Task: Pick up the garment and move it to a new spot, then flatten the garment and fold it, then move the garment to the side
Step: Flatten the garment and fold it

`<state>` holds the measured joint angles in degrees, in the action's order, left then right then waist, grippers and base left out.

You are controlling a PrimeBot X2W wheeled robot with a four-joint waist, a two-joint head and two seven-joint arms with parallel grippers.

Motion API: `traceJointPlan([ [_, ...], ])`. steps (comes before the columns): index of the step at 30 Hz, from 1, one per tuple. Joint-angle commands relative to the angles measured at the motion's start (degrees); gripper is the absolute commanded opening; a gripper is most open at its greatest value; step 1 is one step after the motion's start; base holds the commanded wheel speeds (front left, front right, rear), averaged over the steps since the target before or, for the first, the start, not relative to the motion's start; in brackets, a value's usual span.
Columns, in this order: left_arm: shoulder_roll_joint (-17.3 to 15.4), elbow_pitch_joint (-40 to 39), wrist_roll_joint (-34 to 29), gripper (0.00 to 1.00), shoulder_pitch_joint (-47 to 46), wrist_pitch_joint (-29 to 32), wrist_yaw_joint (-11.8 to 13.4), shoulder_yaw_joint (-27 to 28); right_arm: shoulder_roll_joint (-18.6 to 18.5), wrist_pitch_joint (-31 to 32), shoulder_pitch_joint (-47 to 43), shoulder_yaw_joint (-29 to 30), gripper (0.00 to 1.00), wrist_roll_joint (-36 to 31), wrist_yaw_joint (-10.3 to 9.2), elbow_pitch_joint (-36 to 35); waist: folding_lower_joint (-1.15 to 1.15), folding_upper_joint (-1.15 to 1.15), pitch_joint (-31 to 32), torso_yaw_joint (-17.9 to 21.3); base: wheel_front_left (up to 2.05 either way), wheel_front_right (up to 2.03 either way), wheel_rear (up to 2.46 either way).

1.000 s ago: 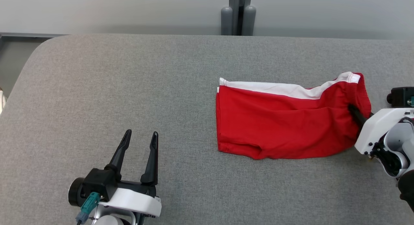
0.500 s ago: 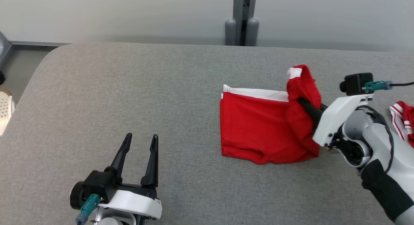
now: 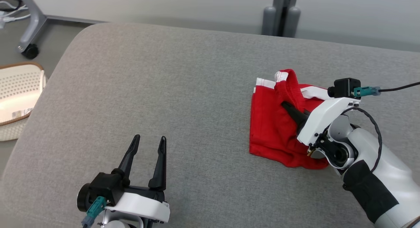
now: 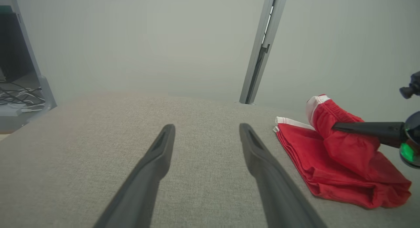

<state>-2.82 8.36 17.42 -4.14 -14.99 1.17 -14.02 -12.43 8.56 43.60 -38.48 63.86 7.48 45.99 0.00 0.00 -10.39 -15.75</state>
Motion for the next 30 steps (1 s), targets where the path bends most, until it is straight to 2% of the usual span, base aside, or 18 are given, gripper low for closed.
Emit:
traceJointPlan([
  [1, -0.2, -0.1, 0.3, 1.0, -1.1, -0.2, 0.4, -0.2, 0.1, -0.6, 0.9, 0.5, 0.0, 0.5, 0.03, 0.8, 0.0, 0.0, -0.9, -1.1, 0.0, 0.0, 0.0],
  [10, -0.2, -0.1, 0.9, 1.0, -1.6, -0.2, 0.8, -1.4, 1.6, -1.8, 1.7, 1.7, 0.0, 2.9, 0.03, 3.3, 0.0, 0.0, -3.0, -3.9, 0.0, 0.0, 0.0],
  [18, -0.2, -0.1, 1.2, 1.0, -2.2, -0.2, 1.3, -2.3, 1.9, -1.7, 1.4, 1.4, 0.0, 3.9, 0.03, 5.0, 0.0, 0.0, -4.0, -4.5, 0.0, 0.0, 0.0],
  [19, -0.2, -0.1, 1.3, 1.0, -2.3, -0.2, 1.4, -2.5, 1.9, -1.8, 1.5, 1.4, 0.29, 3.9, 0.03, 5.5, 0.0, 0.0, -4.0, -4.4, 0.0, 0.0, 0.0],
  [20, -0.2, 0.0, 1.3, 1.0, -2.5, -0.2, 1.4, -2.5, 2.1, -2.0, 1.7, 1.2, 0.68, 3.8, 0.03, 5.9, 0.0, 0.0, -4.0, -4.4, 0.0, 0.0, 0.0],
  [21, -0.2, 0.0, 1.3, 1.0, -2.5, -0.2, 1.5, -2.6, 2.2, -2.1, 1.6, 1.2, 1.0, 3.9, 0.03, 6.2, 0.0, 0.0, -4.0, -4.3, 0.0, 0.0, 0.0],
  [30, -0.2, 0.8, 0.9, 1.0, -2.3, -0.2, 1.2, -2.0, 3.5, -2.1, 2.2, 0.0, 1.0, 5.2, 0.03, 4.7, 0.0, 0.0, -1.8, -2.4, 0.0, 0.0, 0.0],
])
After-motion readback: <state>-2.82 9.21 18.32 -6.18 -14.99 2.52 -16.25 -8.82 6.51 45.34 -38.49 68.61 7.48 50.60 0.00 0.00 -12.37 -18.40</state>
